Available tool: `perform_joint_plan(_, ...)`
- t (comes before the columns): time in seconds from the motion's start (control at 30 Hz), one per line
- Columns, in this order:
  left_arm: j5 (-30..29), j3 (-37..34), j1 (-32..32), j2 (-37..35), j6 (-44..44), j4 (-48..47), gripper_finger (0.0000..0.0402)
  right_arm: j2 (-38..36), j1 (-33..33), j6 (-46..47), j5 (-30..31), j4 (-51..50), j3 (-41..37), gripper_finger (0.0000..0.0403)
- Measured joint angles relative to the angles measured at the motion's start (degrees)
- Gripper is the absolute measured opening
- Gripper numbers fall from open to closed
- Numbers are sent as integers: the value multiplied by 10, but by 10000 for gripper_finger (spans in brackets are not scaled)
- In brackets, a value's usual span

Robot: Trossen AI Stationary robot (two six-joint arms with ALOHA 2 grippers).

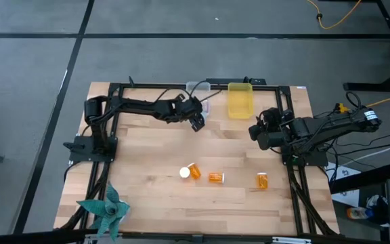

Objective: Pick and place medicine bottles into bin by pill shape (circle, oval)
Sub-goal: Put the large orange pill bottle into the yellow bin

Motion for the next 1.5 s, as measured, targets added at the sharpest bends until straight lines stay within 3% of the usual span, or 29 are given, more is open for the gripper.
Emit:
perform_joint_plan(0.27,53,0,-55,0,-2,-18,189,0,0,0,0,0,0,158)
perform_joint_plan(0.63,56,0,-126,-29,-82,-200,189,0,0,2,0,5,0,158)
perform_joint_plan(0.9,192,0,-177,-40,-197,-402,189,0,0,2,0,6,0,158)
perform_joint_plan(1.17,280,0,-233,-35,-212,-343,189,0,0,2,0,10,0,158)
perform_joint_plan(1.5,322,0,-268,16,-183,-282,189,0,0,2,-3,10,0,158)
